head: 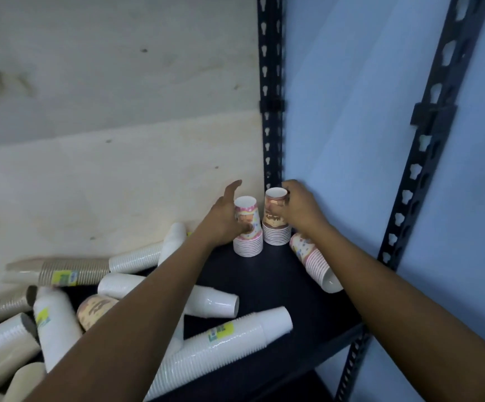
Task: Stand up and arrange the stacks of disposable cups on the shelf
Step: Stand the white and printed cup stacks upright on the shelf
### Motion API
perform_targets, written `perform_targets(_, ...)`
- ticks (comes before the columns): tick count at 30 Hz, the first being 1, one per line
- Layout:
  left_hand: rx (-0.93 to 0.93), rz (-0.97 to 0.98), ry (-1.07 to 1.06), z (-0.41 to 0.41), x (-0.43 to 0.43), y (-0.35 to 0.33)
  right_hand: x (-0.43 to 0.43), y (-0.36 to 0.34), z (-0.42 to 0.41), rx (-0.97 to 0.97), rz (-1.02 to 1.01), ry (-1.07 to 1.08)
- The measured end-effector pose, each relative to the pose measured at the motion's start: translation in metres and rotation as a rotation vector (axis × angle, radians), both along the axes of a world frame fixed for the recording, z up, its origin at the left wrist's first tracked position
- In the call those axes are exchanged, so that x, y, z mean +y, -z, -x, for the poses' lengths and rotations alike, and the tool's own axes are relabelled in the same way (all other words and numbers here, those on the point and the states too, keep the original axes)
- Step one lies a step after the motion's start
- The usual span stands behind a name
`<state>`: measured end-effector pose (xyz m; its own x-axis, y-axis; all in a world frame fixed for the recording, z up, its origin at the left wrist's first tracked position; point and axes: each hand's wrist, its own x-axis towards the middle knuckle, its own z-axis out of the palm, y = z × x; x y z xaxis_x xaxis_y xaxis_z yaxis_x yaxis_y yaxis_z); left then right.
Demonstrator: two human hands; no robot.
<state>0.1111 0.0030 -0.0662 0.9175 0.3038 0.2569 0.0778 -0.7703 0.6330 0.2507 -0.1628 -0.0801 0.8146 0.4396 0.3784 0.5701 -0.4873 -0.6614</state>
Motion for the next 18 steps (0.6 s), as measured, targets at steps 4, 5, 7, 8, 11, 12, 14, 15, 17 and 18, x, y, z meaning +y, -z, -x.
perform_targets(4,0.025,-0.057,-0.028,0.013,0.001,-0.013,-0.002,-0.004,0.003,0.017,0.006,0.002)
perform_targets(5,0.032,-0.065,-0.027,0.018,0.001,-0.017,-0.003,-0.006,0.005,0.023,0.001,-0.001)
perform_targets(7,0.028,-0.09,-0.022,0.031,0.0,-0.023,-0.006,-0.009,0.011,0.052,-0.023,-0.012)
perform_targets(8,0.022,-0.108,-0.019,0.038,-0.001,-0.025,-0.008,-0.009,0.014,0.066,-0.038,-0.017)
perform_targets(11,0.048,-0.155,-0.001,0.06,-0.004,-0.032,-0.014,-0.011,0.026,0.048,-0.077,-0.001)
perform_targets(12,0.06,-0.161,-0.004,0.068,-0.006,-0.033,-0.016,-0.013,0.03,0.023,-0.068,0.005)
perform_targets(14,0.085,-0.172,-0.011,0.085,-0.011,-0.033,-0.023,-0.019,0.038,0.005,-0.06,0.004)
perform_targets(15,0.098,-0.178,-0.012,0.093,-0.015,-0.034,-0.027,-0.021,0.042,0.008,-0.068,0.005)
perform_targets(17,0.122,-0.187,-0.024,0.111,-0.022,-0.034,-0.037,-0.025,0.048,-0.008,-0.062,0.025)
perform_targets(18,0.138,-0.195,-0.03,0.12,-0.023,-0.033,-0.042,-0.025,0.05,-0.028,-0.025,0.04)
